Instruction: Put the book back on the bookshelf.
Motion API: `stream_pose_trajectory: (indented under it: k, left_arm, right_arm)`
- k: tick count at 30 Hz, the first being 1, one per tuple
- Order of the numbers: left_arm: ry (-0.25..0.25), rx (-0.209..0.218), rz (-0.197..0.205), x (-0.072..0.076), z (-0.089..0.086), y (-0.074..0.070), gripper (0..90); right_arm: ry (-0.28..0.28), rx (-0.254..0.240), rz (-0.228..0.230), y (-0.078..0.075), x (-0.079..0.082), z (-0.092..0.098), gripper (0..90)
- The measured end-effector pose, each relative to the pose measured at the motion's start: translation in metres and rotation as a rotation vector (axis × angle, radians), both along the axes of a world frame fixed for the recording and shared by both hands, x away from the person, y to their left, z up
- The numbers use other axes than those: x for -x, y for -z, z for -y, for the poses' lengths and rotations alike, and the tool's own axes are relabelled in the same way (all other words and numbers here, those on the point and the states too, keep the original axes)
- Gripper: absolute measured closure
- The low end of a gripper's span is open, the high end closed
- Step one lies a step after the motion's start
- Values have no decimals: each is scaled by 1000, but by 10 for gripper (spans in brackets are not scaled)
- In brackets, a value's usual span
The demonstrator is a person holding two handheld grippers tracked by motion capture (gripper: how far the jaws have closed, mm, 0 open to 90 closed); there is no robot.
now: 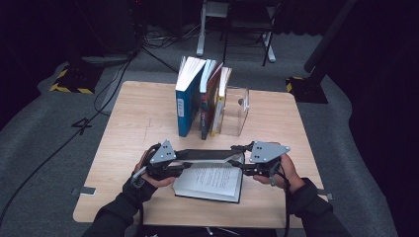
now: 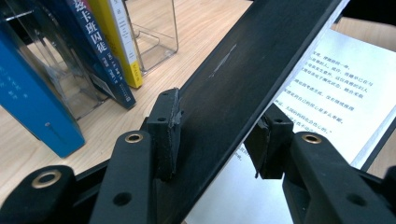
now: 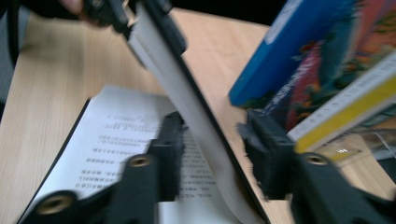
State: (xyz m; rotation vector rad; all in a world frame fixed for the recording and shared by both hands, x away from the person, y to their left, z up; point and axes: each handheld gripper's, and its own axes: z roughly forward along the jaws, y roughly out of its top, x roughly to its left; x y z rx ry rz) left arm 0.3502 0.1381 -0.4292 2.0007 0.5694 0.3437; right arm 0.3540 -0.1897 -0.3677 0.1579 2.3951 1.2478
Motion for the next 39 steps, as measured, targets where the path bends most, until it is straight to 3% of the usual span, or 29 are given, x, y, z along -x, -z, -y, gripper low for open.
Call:
stream_pose_trajectory:
  k: [4,7,8,11,13,16,18,20,25,27,30,39]
  left_arm:
    - [-4,33,-21,-2,-6,1,588]
    - [2,28,-16,-2,-5,1,588]
    - [4,29,-15,-2,-6,2,587]
    - [3,37,-20,-3,-7,3,586]
    - [4,52,-28,-3,-9,3,585]
    - [6,62,-31,-4,-12,4,584]
    - [6,73,-35,-4,-14,5,584]
    - [5,88,-39,-5,-15,7,581]
    - [11,99,-38,-5,-18,8,577]
    - [16,94,-30,-5,-17,9,576]
    - [18,73,-17,-2,-13,9,574]
    - [-9,135,-45,-3,-21,12,567]
  right_arm:
    - [79,-92,-9,-1,0,29,459]
    - [128,-113,-30,4,-1,45,433]
    - [170,-109,-54,15,-4,60,420]
    - [200,-110,-75,26,-7,69,411]
    - [233,-115,-128,47,-14,78,393]
    - [252,-76,-140,57,-17,78,381]
    - [243,-61,-177,69,-19,74,372]
    - [244,-32,-169,77,-20,67,355]
    - [204,-33,-183,91,-19,50,339]
    - [197,-48,-177,91,-17,45,343]
    - [161,-111,-178,87,-14,40,354]
    - [150,-158,-147,71,-4,36,379]
